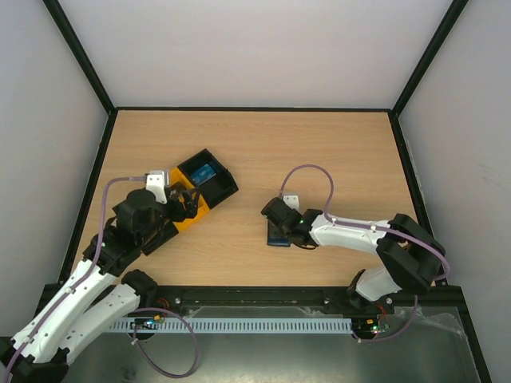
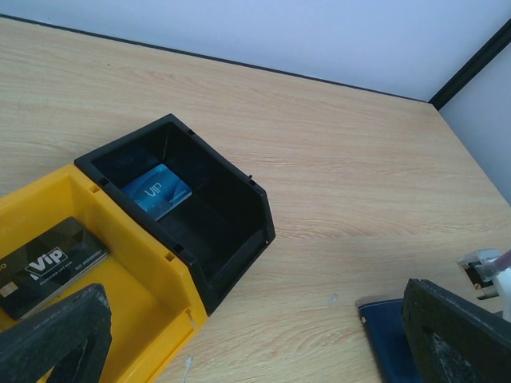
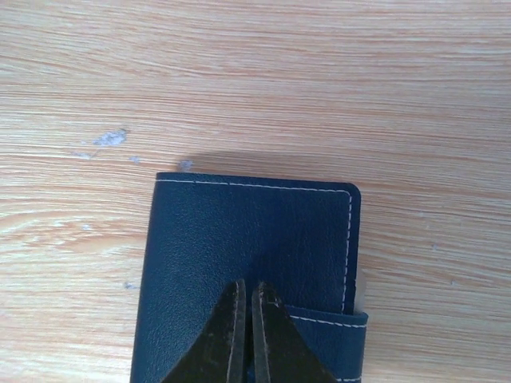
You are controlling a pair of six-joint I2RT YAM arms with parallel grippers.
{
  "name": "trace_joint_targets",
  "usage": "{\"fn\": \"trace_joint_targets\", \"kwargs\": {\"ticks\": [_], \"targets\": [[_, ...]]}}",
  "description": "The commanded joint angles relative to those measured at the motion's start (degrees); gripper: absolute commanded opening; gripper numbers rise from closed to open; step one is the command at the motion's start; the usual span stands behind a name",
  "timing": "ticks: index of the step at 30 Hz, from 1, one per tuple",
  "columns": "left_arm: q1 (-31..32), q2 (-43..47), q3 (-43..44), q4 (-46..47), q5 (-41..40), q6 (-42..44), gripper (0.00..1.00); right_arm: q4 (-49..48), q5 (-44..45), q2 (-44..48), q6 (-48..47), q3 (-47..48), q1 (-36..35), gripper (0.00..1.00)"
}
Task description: Take the credit cards out of the card holder
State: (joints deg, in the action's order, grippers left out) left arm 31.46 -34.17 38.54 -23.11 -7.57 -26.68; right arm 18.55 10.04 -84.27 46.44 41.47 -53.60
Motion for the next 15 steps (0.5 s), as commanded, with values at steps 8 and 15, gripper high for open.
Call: {"fn": "trace_joint_targets", "kwargs": {"ticks": [8, 15], "targets": [[-0.3, -5.2, -1.1, 1.2, 6.4, -6.7, 1.0, -9.7, -7.0, 9.3, -2.6, -3.9, -0.7, 0.02], [-0.3, -6.4, -9.3, 12.2, 19.6, -17.2, 0.94, -15.1, -12.5, 15.0, -1.9, -4.3, -1.1, 0.02]]}}
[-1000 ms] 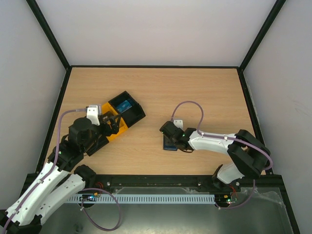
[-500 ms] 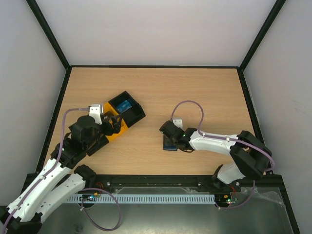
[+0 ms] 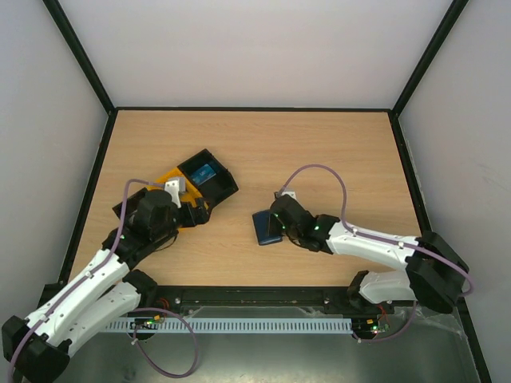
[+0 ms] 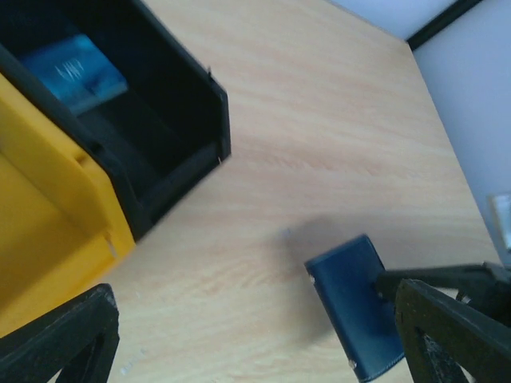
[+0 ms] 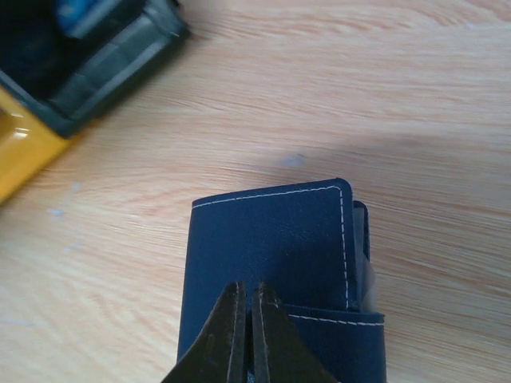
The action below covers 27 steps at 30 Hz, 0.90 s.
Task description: Take the credit cards out of the card holder
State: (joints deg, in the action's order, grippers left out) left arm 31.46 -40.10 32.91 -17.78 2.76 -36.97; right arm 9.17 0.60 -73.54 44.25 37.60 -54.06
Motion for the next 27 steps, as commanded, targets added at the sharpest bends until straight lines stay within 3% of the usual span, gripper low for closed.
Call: {"fn": "trace_joint_targets", "kwargs": {"ticks": [1, 6, 13, 19, 27], "targets": [[-0.3, -0.6, -4.9, 8.9, 11.4, -8.2, 0.93, -6.5, -3.7, 5.4, 0.7, -0.4, -0.6, 0.02], [-0.3, -0.3, -10.4, 20.8, 19.2, -16.0, 0.91, -11.9, -7.7, 10.0, 3.6, -0.1, -0.6, 0.02], [-0.2, -0.2, -15.2, 37.5, 23.0, -25.2, 0.92, -17.1, -13.5, 11.5, 8.1, 0.7, -1.2, 0.02], [0.0, -2.2, -16.2, 41.4, 23.1, -27.3, 0.91, -24.5, -18.0, 10.2, 12.4, -0.5, -1.7, 0.02], [1.5, -4.0, -16.9, 42.0, 22.4, -28.5, 0.81, -29.2, -18.0, 6.9, 14.3, 0.0, -3.5, 0.02]]}}
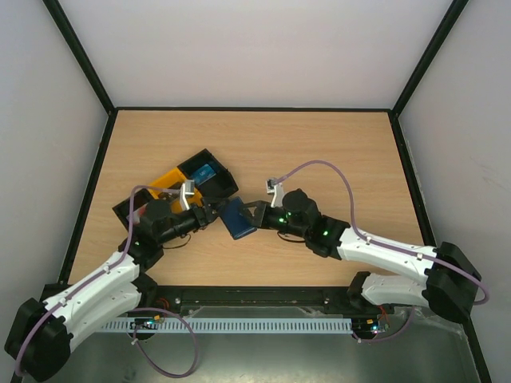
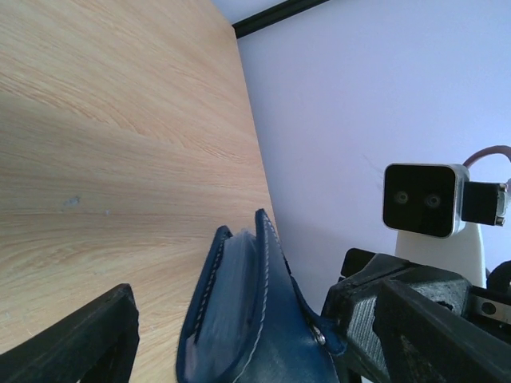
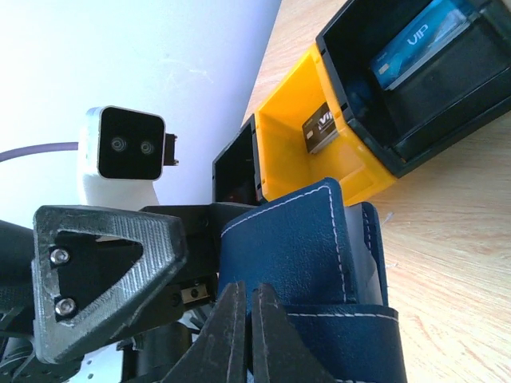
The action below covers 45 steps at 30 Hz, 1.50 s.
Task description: Take the credit cards out of the card holder
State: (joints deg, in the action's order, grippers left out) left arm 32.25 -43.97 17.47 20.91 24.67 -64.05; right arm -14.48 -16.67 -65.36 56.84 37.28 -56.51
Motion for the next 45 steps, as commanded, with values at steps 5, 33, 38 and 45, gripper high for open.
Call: {"fn": "trace_joint_targets", "kwargs": {"ticks": [5, 33, 38, 45], "targets": [[0.8, 0.6, -2.7, 4.3, -0.5, -3.2, 0.55, -6.1, -0.2, -2.7, 2.6, 0.1, -1.6, 0.02], [0.8, 1.9, -2.7, -5.9, 0.6, 5.9, 0.03, 8.1, 4.4, 4.5, -9.3, -4.7, -1.6, 0.66], [0.8, 1.7, -2.0, -6.8, 1.3, 7.2, 0.03, 2.4, 0.8, 3.3, -7.4, -7.9, -1.6, 0.81], [0.8, 2.0, -1.6, -7.1, 2.4, 7.3, 0.03, 1.4, -1.1, -2.4, -8.3, -5.6, -1.6, 0.65]]}}
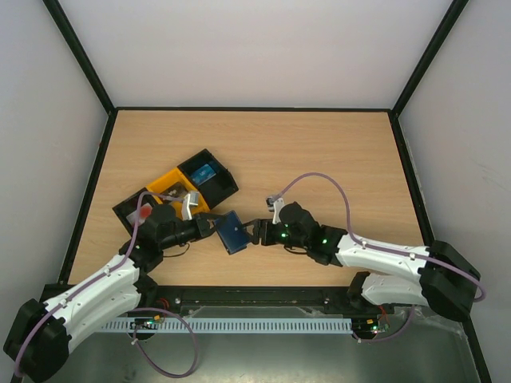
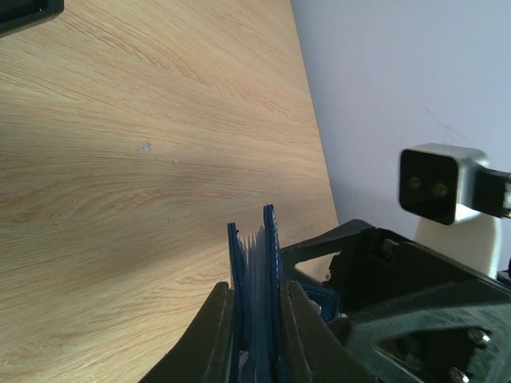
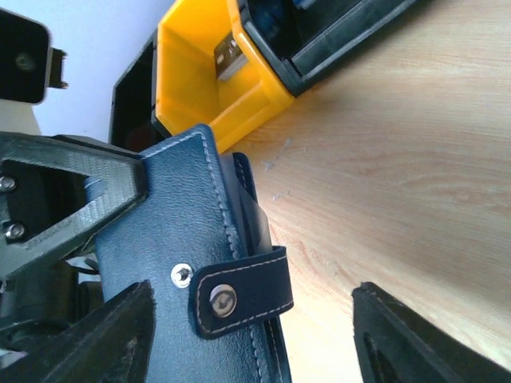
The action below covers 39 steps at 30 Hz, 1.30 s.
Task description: Take the credit cards out of the card holder
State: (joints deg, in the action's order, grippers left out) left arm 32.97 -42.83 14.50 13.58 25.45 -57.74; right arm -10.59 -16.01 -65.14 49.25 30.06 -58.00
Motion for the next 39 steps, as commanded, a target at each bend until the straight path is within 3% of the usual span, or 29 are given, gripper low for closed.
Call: {"fn": "trace_joint_targets", "kwargs": {"ticks": [1, 12, 16, 18, 20, 26, 31, 39], "targets": [[0.1, 0.8, 1.4, 0.1, 1.9, 1.1, 0.03, -2.4, -1.9, -3.3, -0.8, 1.8, -0.1, 0.61], [0.0, -0.1, 1.0, 0.0, 2.3, 1.8, 0.03, -1.4, 4.4, 0.2, -0.1, -1.6, -0.1, 0.03], [0.1, -3.6, 1.1, 0.0, 2.5, 2.3, 0.06, -1.3, 5.9, 1.9, -0.8, -3.3, -0.1, 0.02], [0.1, -5.6, 1.3, -0.1, 2.9, 2.7, 0.31, -1.3, 6.4, 2.5, -0.8, -3.9, -0.1, 0.02], [0.0, -7.5, 1.9, -1.3, 2.7, 3.5, 0.49, -1.0, 7.0, 2.6, -0.8, -4.5, -0.1, 0.02], [0.2, -11.0, 4.3, -9.0, -1.0, 8.4, 0.71, 0.9, 9.3, 2.1, -0.8, -5.6, -0.1, 0.02], [0.7, -10.5, 4.9, -11.3, -2.6, 10.0, 0.82, 1.5, 7.9, 2.1, -0.1, -5.0, -0.1, 0.02], [2.1, -11.1, 5.4, -11.2, -3.6, 10.4, 0.82, -1.1, 5.0, 2.6, 0.7, -6.1, -0.1, 0.02]]}}
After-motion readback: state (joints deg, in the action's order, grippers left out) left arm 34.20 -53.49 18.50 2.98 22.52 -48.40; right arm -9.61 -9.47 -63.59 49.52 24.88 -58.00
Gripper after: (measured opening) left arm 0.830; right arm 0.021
